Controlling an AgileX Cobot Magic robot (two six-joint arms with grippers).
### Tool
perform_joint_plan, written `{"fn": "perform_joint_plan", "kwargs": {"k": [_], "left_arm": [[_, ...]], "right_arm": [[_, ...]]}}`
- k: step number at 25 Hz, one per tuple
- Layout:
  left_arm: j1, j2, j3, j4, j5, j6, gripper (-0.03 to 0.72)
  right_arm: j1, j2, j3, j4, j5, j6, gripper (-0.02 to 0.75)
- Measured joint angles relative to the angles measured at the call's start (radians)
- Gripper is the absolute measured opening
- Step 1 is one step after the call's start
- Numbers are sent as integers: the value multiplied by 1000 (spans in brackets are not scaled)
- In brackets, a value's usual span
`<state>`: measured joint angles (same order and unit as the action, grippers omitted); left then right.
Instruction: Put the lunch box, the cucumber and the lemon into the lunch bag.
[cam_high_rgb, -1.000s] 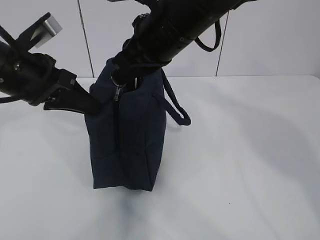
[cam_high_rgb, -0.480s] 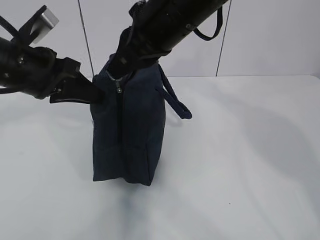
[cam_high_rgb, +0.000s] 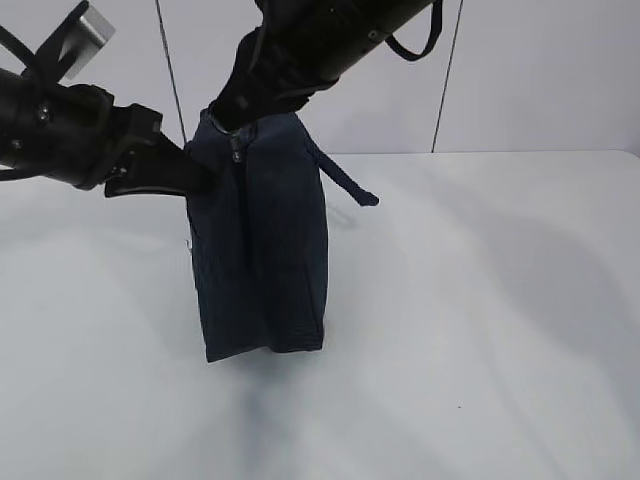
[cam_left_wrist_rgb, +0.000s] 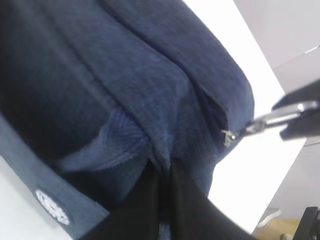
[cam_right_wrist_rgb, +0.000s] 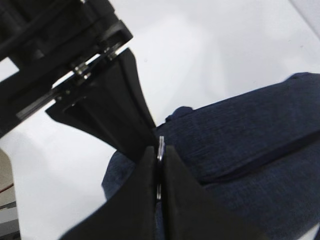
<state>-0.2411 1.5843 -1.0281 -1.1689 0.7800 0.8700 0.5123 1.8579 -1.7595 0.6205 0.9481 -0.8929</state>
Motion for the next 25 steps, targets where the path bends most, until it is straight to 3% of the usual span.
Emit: {"fn": "perform_joint_plan", "kwargs": {"k": [12,25], "left_arm": [[0,-8,30,-52,0,16,-6],[0,-120,45,-17,-47,23,-6]], "right_arm": [[0,4,-33,-42,40,3,8],[0,52,-43,-43,-39,87,8]]}}
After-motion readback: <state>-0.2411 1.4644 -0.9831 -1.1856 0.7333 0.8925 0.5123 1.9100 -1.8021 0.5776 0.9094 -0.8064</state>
